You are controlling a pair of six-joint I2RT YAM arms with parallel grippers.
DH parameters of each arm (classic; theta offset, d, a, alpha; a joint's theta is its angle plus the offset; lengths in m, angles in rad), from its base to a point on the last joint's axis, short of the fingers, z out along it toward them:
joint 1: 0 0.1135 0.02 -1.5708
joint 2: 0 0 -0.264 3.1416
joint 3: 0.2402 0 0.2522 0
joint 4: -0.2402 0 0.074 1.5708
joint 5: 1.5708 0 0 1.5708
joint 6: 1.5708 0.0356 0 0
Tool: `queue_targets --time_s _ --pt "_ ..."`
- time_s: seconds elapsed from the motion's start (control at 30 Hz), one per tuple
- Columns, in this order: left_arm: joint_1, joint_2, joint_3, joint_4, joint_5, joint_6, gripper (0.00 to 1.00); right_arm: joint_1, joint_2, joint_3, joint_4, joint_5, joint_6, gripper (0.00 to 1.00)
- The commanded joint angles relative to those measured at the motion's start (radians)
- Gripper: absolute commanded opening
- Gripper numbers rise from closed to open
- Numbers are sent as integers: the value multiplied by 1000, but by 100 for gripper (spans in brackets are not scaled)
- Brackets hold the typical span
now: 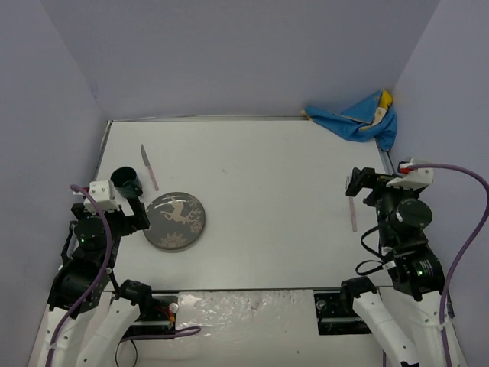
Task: Set the dinner table for one person
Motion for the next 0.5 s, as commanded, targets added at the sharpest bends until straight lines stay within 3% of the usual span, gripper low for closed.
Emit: queue_targets --time_s 0.0,0.3,0.47 --pt "-3 80 38 49 24 -31 97 6 185 25 51 -38 106 100" --pt "-3 205 57 82 84 -89 97 0 664 198 100 179 328 100" --pt "-4 244 46 106 110 -116 97 -114 963 363 111 112 414 100"
